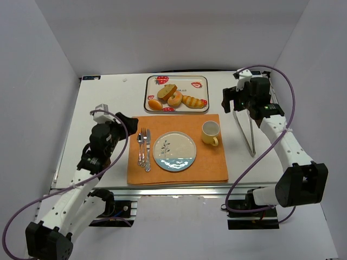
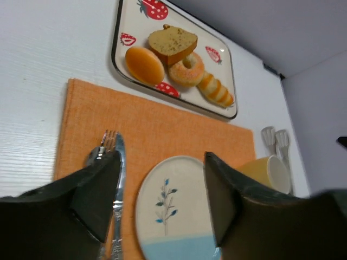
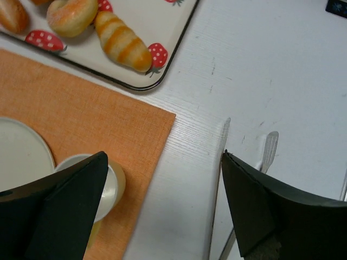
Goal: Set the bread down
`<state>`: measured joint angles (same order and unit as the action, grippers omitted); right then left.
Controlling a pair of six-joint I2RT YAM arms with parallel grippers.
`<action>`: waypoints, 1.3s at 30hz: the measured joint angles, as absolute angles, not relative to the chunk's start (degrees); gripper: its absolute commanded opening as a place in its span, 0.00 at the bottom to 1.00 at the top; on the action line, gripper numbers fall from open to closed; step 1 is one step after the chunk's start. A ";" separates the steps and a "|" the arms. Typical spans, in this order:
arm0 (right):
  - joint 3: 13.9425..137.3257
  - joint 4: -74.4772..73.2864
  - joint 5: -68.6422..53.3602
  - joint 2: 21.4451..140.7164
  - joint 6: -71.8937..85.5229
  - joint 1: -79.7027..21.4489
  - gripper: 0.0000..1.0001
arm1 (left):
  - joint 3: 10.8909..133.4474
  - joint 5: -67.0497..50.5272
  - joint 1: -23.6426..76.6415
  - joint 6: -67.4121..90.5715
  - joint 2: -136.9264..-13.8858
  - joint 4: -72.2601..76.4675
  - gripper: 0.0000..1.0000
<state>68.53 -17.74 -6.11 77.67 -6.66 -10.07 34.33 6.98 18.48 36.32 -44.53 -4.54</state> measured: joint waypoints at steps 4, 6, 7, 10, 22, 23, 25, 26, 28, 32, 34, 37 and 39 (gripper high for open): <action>66.54 -19.77 -12.93 76.42 -16.49 -9.28 0.32 | 29.50 6.26 18.48 38.68 -39.53 -4.40 0.00; 64.84 -19.94 -16.71 75.68 -18.85 -7.79 0.00 | 28.14 5.58 18.48 39.75 -38.41 -4.08 0.00; 63.81 -19.94 -18.15 75.20 -18.94 -6.66 0.00 | 27.55 5.23 18.48 40.29 -38.15 -3.77 0.07; 61.95 -21.37 -22.94 74.30 -20.53 -2.15 0.51 | 25.69 4.34 18.48 41.25 -37.58 -3.25 0.54; 58.96 -23.35 -16.60 86.43 -22.61 9.34 0.89 | 20.12 3.36 18.48 44.07 -30.46 -4.89 0.74; 57.19 -22.70 -14.98 86.43 -22.63 9.34 0.89 | 19.70 3.36 18.48 44.25 -30.20 -4.93 0.74; 54.50 -21.96 -12.64 86.67 -22.74 9.30 0.89 | 19.09 3.36 18.48 44.49 -30.15 -5.13 0.74; 53.69 -21.69 -11.68 87.09 -22.76 9.30 0.88 | 19.09 3.36 18.48 44.53 -30.22 -5.50 0.75; 53.25 -20.86 -10.11 88.60 -22.74 9.23 0.87 | 19.09 3.36 18.48 44.56 -30.33 -5.67 0.75; 52.53 -17.82 -7.79 91.46 -22.44 9.26 0.82 | 19.09 3.40 18.48 44.62 -30.39 -5.56 0.75; 51.18 -16.12 -7.01 92.18 -22.00 9.23 0.80 | 19.09 3.42 18.48 44.80 -30.59 -5.45 0.75; 50.11 -14.85 -6.87 93.38 -20.99 9.26 0.71 | 18.59 3.46 18.48 45.19 -30.76 -4.64 0.75; 50.11 -13.72 -6.92 93.65 -20.60 9.26 0.60 | 18.37 3.49 18.48 45.36 -31.11 -4.51 0.75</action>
<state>50.11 -13.72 -6.92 93.65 -20.60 9.26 18.37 3.49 18.48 45.36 -31.11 -4.51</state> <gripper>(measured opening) 0.673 0.747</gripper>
